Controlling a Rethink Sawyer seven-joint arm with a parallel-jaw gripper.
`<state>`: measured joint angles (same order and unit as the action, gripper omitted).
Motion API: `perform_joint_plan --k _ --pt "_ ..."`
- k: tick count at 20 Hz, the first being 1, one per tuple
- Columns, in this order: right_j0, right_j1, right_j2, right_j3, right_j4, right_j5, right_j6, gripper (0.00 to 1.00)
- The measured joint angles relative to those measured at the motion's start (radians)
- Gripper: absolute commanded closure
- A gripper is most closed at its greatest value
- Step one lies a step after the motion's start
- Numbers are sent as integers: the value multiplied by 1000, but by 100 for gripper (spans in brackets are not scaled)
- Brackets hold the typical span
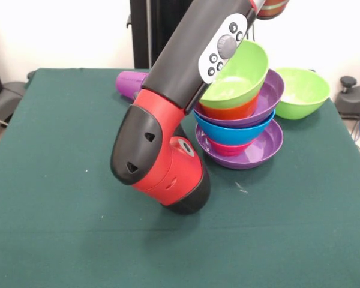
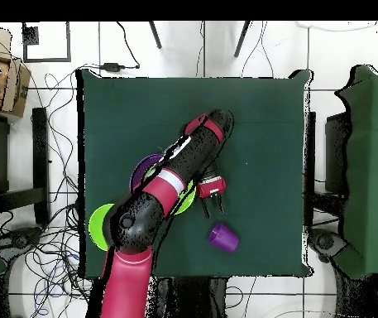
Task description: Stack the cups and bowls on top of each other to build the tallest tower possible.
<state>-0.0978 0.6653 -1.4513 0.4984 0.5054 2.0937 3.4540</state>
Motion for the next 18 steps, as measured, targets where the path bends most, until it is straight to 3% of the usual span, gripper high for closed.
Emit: perform_joint_plan --k 18 --pt "-3 2 4 30 -1 0 0 0"
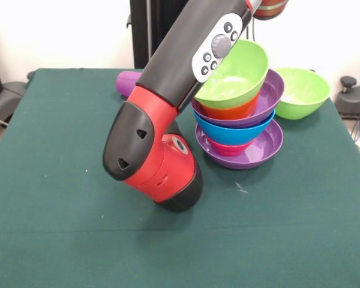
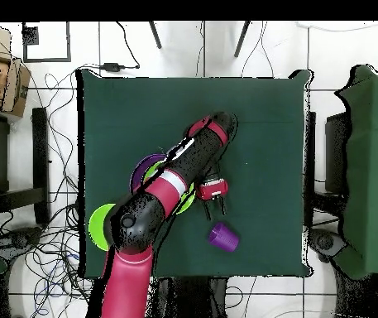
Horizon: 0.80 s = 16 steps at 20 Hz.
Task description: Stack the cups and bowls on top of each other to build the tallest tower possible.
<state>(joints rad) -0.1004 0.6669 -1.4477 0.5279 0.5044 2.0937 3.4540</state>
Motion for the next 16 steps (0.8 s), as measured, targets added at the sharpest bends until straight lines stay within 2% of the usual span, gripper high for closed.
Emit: perform_joint_plan --k 16 --pt "28 0 34 93 -84 -37 0 0"
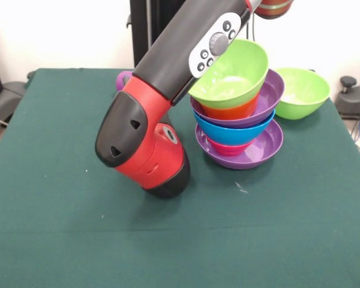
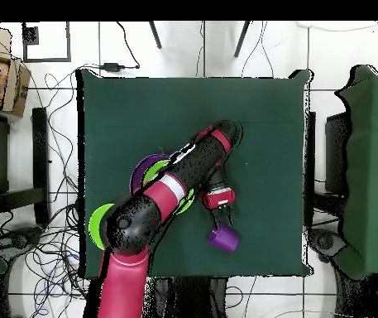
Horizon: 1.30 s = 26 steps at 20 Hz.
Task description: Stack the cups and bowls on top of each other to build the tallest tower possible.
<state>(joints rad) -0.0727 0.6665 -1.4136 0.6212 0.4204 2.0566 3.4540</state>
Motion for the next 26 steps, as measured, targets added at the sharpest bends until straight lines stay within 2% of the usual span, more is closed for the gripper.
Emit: perform_joint_plan --k 7,26 --pt "-9 0 1 0 -5 -31 0 0" --pt "-47 14 0 1 -6 -30 0 0"
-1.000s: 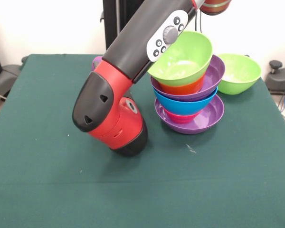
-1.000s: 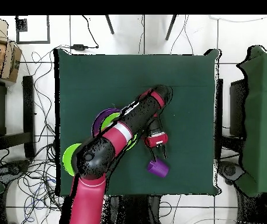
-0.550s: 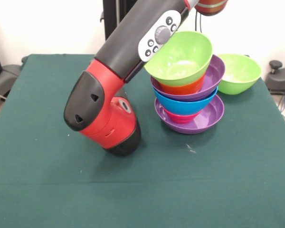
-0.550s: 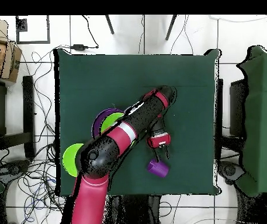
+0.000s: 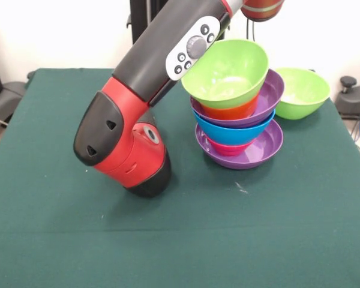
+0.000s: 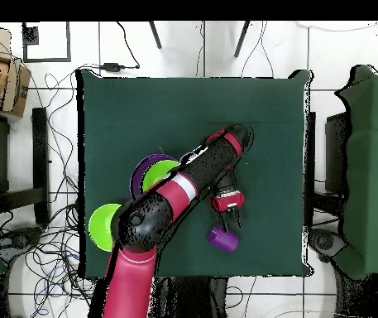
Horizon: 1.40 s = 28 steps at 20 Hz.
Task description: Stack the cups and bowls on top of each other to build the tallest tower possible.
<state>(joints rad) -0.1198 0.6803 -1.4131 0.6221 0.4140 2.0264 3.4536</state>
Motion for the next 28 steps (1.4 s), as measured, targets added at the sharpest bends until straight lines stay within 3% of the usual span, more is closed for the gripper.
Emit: perform_joint_plan --k 2,3,22,27,28 --pt "0 0 0 0 1 -1 0 0" --pt "1 -1 0 0 1 -1 0 100" --pt "9 -1 4 5 1 -1 0 100" --pt "64 -19 19 63 -44 -1 0 100" --pt "109 -43 30 111 -93 -1 0 100"
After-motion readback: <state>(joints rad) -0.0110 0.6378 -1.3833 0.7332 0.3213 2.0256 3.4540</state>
